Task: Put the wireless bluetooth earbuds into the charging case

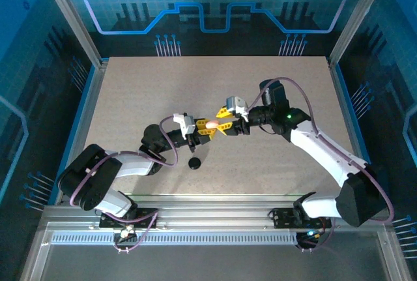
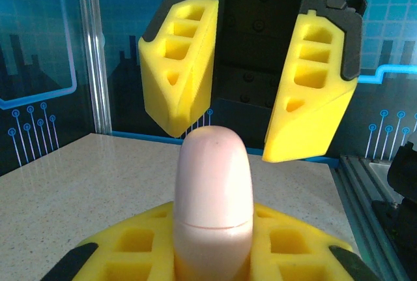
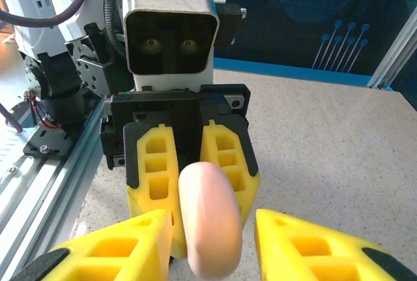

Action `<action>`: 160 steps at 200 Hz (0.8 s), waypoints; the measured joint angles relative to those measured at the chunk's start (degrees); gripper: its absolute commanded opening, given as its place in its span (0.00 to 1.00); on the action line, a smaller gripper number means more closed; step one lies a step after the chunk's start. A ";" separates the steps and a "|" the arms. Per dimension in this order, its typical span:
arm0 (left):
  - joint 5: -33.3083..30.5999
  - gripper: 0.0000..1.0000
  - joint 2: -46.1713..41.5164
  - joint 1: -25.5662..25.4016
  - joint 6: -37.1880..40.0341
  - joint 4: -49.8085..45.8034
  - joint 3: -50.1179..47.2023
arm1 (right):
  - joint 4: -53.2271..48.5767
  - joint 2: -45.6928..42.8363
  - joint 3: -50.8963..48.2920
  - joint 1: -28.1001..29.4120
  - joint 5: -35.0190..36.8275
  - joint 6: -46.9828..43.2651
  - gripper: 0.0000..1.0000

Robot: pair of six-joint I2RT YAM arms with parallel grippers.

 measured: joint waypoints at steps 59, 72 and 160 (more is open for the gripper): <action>0.02 0.16 -0.02 -0.04 0.02 0.00 0.00 | -2.75 3.21 2.38 0.04 -2.40 -2.29 0.33; 0.02 0.15 -0.02 -0.04 0.02 -0.02 0.00 | -3.15 3.45 2.40 0.04 -2.54 -2.67 0.32; 0.42 0.26 -0.09 -0.02 0.22 -0.02 -0.02 | -5.35 3.91 3.52 0.00 -2.69 -4.74 0.08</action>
